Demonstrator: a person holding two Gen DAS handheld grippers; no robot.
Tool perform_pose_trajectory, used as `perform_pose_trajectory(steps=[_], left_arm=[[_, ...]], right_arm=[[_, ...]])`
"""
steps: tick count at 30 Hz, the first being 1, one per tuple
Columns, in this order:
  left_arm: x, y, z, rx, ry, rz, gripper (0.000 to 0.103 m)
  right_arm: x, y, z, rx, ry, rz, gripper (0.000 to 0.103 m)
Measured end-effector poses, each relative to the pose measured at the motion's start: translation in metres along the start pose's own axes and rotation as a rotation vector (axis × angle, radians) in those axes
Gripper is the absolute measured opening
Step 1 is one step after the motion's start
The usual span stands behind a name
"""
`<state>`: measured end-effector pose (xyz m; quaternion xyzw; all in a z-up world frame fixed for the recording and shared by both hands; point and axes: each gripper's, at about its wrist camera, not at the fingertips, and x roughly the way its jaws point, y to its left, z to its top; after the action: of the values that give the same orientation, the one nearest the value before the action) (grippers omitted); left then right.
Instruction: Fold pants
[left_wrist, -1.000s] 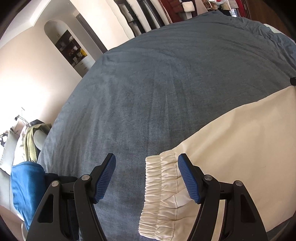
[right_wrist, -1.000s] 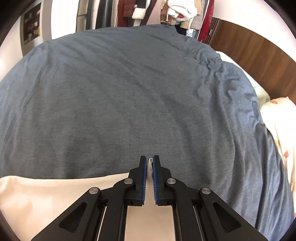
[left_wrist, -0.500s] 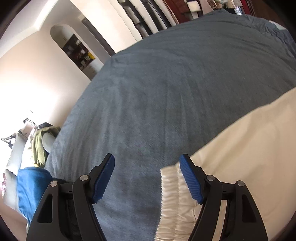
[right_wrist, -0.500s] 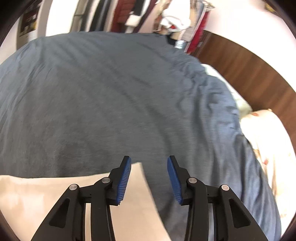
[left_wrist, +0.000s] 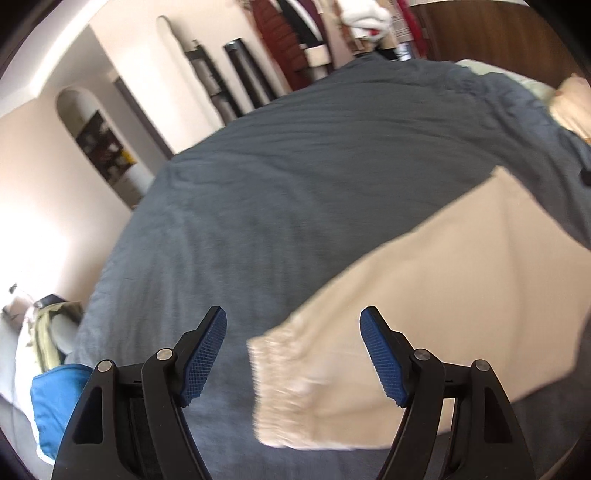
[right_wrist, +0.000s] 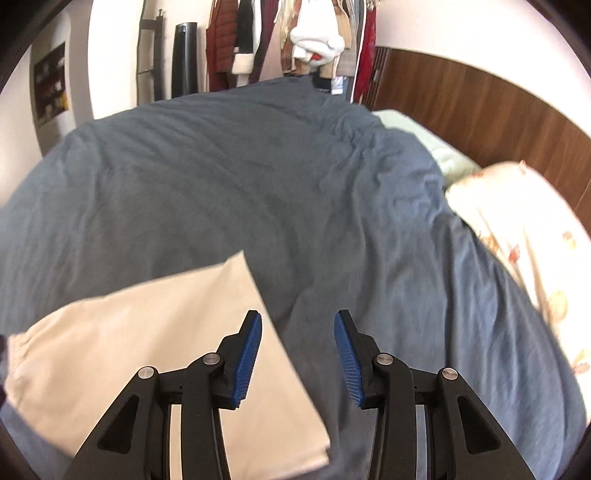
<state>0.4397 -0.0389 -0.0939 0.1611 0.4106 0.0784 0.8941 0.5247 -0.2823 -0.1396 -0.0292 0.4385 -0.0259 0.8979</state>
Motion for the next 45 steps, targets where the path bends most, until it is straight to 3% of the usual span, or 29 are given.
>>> perform_pose_trajectory(steps=[11,16,22,27,41,45], left_arm=[[-0.033,-0.076,0.003,0.081,-0.007,-0.249,0.074],[-0.044,-0.107,-0.002,0.143,-0.012,-0.272,0.074],[-0.047,-0.125,-0.007,0.185,0.006,-0.271,0.074],[-0.046,-0.129,-0.006,0.182,0.018,-0.260,0.074],[-0.048,-0.139,-0.007,0.198,0.035,-0.252,0.074],[-0.049,-0.142,-0.008,0.205,0.034,-0.252,0.074]], right_arm=[[0.005,-0.041,-0.062,0.095,0.167,0.184,0.041],[0.027,-0.063,-0.078,0.208,0.226,0.281,0.039],[0.050,-0.080,-0.092,0.326,0.266,0.330,0.032],[0.046,-0.084,-0.101,0.311,0.282,0.339,0.029],[0.079,-0.078,-0.116,0.397,0.365,0.490,0.026],[0.071,-0.078,-0.114,0.393,0.329,0.486,0.007]])
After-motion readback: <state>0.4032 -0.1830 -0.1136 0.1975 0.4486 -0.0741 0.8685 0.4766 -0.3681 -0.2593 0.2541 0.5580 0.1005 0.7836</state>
